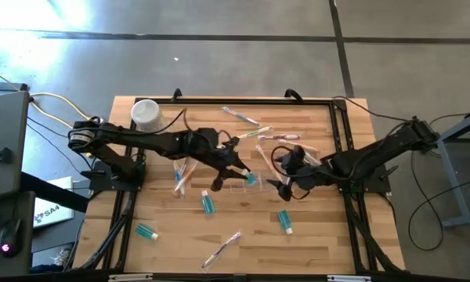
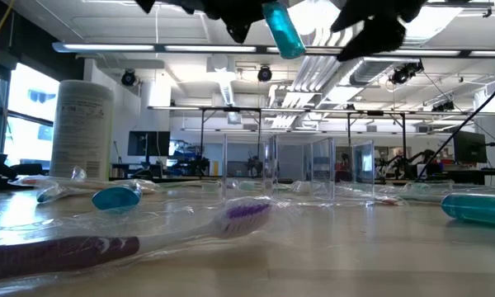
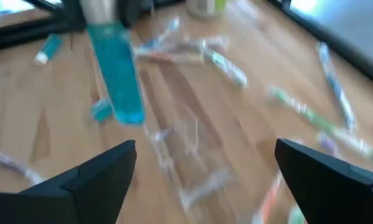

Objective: Pick & Place toothbrushing station
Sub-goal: Put the blue mouthwash into the transparent organizer

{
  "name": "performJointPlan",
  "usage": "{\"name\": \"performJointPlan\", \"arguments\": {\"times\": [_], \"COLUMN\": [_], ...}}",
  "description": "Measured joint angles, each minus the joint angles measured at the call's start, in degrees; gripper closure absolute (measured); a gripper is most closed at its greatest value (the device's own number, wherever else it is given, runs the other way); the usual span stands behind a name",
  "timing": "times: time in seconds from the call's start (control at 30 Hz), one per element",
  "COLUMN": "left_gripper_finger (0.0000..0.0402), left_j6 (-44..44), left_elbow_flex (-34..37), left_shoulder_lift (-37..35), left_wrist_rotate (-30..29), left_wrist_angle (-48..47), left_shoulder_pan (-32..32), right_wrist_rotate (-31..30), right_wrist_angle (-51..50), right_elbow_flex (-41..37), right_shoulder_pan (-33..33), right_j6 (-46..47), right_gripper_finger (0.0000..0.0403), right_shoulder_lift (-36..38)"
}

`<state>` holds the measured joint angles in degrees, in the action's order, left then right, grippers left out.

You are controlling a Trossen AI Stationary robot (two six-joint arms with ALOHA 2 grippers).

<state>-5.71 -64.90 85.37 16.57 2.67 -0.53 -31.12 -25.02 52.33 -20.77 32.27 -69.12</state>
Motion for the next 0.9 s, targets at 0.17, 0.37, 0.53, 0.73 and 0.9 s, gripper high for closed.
{"name": "performJointPlan", "arguments": {"times": [0.17,0.37,0.53,0.73,0.9], "left_gripper_finger": [0.0313,0.0313,0.0313,0.0313,0.0313], "left_j6": [-1.53,-2.16,-2.68,-2.25,-0.9], "left_elbow_flex": [-4.42,-4.82,-4.84,-4.8,-4.83], "left_shoulder_lift": [1.76,6.53,9.76,10.97,13.81], "left_wrist_rotate": [-3.23,-3.88,-4.25,-4.23,-4.34], "left_wrist_angle": [-4.67,-3.04,0.5,-0.8,-1.38], "left_shoulder_pan": [-2.9,-3.58,-1.8,2.27,3.63], "right_wrist_rotate": [0.79,-3.88,-7.41,-7.97,-10.73], "right_wrist_angle": [-10.41,-24.62,-31.97,-31.36,-31.32], "right_elbow_flex": [0.0,-0.68,-1.81,-2.76,-2.8], "right_shoulder_pan": [-0.07,-0.95,-2.47,-4.0,-5.34], "right_j6": [13.33,27.38,36.3,36.97,36.97], "right_gripper_finger": [0.003,0.003,0.003,0.003,0.003], "right_shoulder_lift": [1.13,1.22,1.22,1.2,1.2]}}
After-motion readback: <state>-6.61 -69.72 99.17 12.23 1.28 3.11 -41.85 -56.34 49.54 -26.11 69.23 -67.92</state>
